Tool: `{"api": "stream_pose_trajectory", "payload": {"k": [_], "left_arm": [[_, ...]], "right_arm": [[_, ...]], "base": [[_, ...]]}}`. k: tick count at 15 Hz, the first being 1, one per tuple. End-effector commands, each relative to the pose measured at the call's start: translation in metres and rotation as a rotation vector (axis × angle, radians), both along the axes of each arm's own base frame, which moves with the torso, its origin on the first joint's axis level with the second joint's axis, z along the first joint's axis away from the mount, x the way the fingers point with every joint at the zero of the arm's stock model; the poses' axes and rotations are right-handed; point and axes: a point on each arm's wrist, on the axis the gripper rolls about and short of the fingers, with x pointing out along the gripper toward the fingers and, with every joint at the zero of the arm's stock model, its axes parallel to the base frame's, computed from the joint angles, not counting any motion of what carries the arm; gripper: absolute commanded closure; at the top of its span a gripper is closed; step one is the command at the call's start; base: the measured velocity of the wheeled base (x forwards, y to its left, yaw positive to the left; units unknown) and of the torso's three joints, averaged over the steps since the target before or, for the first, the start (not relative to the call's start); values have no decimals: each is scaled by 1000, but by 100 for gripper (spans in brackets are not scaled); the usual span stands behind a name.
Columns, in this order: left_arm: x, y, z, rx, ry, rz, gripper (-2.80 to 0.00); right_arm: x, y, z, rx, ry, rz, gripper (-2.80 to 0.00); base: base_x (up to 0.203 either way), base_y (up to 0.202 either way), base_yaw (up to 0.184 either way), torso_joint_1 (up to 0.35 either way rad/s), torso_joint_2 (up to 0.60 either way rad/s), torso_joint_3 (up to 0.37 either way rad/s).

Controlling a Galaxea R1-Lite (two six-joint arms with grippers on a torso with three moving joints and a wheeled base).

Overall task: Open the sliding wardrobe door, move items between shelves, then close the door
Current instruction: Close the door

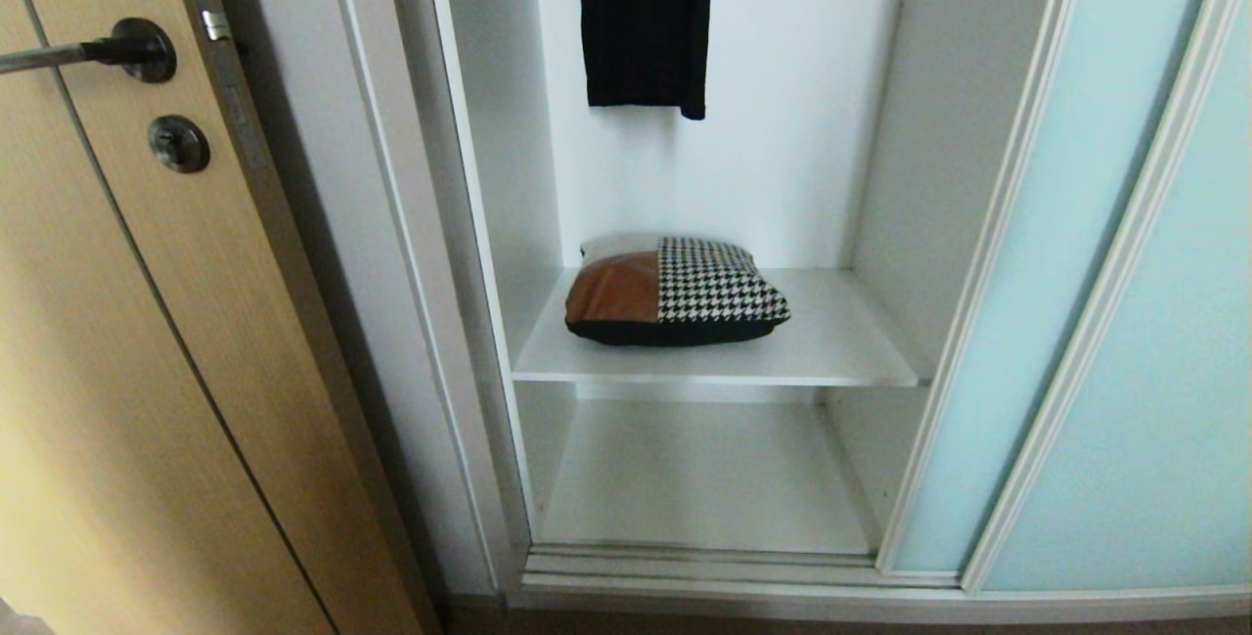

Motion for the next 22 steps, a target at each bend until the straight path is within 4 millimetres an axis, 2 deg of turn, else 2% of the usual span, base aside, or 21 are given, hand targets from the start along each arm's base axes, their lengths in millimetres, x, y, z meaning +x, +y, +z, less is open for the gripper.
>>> {"api": "stream_pose_trajectory", "payload": {"k": [1,4,11,17,22], "left_arm": [[0,0,0,1,3,0,0],[0,0,0,0,3,0,0],[0,0,0,0,3,0,0],[0,0,0,0,3,0,0],[0,0,0,0,3,0,0]], "right_arm": [[37,-26,6,10,63,-48,0],[66,-53,11,41,86,92,0],[129,-109,-13,144,119,328,0],[133,-165,-24,208,84,458,0],[152,-173,-45,303,106,616,0]], "base": [[0,0,0,0,0,0],[0,0,0,0,0,0],[0,0,0,0,0,0],[0,0,0,0,0,0],[0,0,0,0,0,0]]}}
